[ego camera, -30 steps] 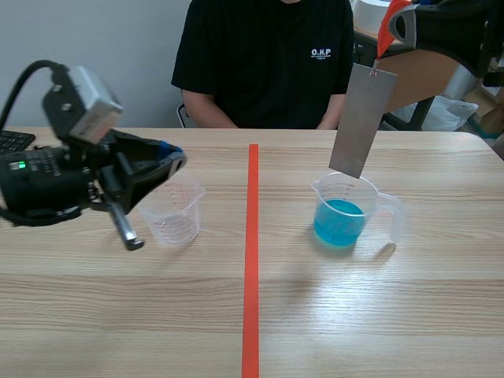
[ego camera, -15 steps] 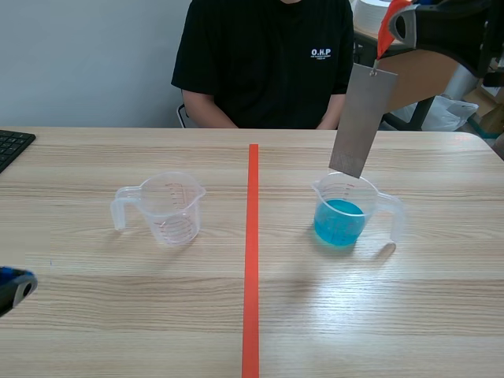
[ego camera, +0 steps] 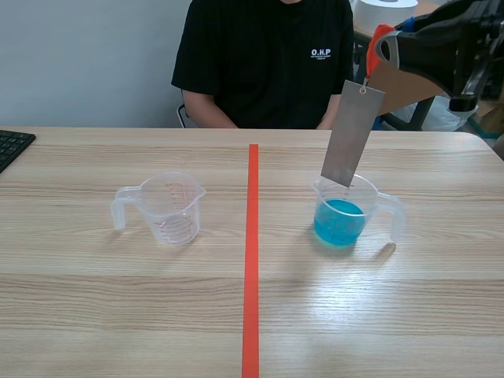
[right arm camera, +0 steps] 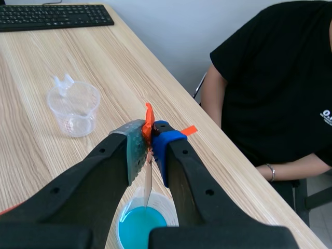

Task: Do the redox reaction experiment.
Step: 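Lower the plate into the blue solution, then hold the plate still in the solution, then raise the plate and point at it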

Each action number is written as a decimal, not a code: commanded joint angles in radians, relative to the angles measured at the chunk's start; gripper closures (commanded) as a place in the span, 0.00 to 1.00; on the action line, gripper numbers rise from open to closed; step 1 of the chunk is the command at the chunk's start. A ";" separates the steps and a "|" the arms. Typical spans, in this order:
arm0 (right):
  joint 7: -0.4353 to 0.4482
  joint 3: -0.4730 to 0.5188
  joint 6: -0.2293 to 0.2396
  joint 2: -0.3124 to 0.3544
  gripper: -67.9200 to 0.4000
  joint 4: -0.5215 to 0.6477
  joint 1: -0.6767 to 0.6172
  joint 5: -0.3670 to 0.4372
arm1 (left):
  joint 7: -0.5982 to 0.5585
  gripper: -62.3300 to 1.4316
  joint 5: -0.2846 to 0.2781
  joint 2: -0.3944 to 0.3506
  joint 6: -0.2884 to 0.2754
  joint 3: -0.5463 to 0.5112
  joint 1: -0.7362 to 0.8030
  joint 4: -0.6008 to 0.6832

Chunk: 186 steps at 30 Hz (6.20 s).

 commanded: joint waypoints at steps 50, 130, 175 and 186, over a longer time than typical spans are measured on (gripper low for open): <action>0.225 -0.027 0.006 -0.226 0.97 -0.341 0.012 -0.391 | 0.045 0.90 0.041 0.204 0.090 0.002 0.015 0.005; 0.158 0.183 0.006 -0.051 0.97 0.069 -0.155 -0.191 | 0.045 0.90 0.040 0.204 0.089 0.002 0.015 0.005; -0.145 0.343 0.006 -0.051 0.97 0.214 -0.154 0.145 | -0.091 0.90 0.039 -0.063 -0.132 0.003 0.011 0.013; -0.151 0.343 0.006 -0.059 0.97 0.214 -0.154 0.145 | -0.128 0.90 0.037 -0.353 -0.208 0.042 -0.145 0.098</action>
